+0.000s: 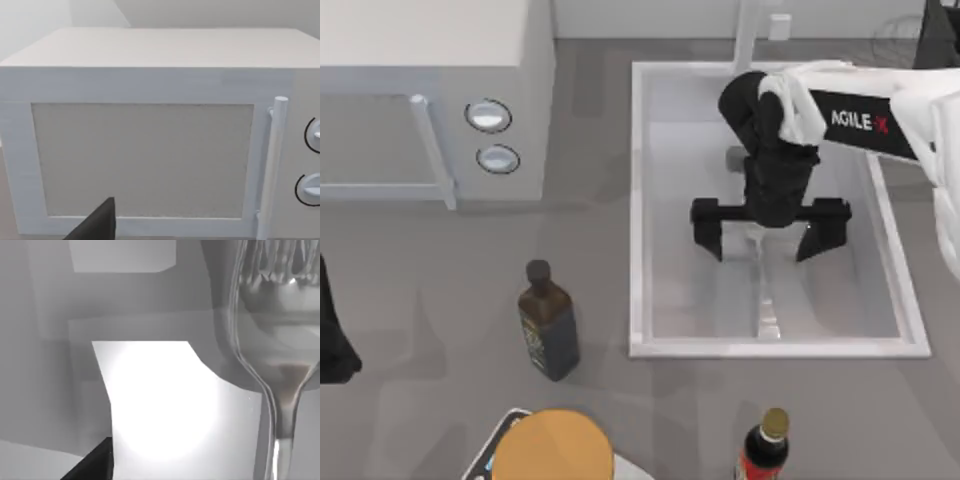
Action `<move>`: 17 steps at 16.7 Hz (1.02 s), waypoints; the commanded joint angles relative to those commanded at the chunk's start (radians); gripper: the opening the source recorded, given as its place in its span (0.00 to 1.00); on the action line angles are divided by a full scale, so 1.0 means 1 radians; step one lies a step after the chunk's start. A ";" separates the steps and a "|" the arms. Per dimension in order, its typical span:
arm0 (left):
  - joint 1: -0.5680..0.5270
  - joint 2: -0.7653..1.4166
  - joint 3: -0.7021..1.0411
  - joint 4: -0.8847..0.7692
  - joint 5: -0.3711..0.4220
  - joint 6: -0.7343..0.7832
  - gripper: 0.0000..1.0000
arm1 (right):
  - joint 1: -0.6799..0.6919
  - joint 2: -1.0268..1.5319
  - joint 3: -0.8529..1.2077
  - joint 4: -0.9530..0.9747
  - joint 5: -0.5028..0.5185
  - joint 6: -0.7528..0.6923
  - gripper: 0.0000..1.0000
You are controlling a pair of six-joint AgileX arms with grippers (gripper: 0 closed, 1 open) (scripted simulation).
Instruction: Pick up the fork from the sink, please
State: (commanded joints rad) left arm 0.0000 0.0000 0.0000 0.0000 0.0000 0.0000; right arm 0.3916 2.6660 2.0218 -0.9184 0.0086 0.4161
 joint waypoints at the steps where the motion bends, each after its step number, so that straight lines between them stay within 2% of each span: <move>1: 0.000 0.000 0.000 0.000 0.000 0.000 1.00 | 0.000 0.010 -0.014 0.018 0.000 0.000 1.00; 5: 0.000 0.000 0.000 0.000 0.000 0.000 1.00 | 0.001 0.014 -0.019 0.025 0.000 0.000 1.00; 17: 0.000 0.000 0.000 0.000 0.000 0.000 1.00 | 0.001 0.014 -0.019 0.025 0.000 0.000 0.10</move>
State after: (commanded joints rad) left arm 0.0000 0.0000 0.0000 0.0000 0.0000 0.0000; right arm 0.3922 2.6801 2.0026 -0.8932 0.0088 0.4165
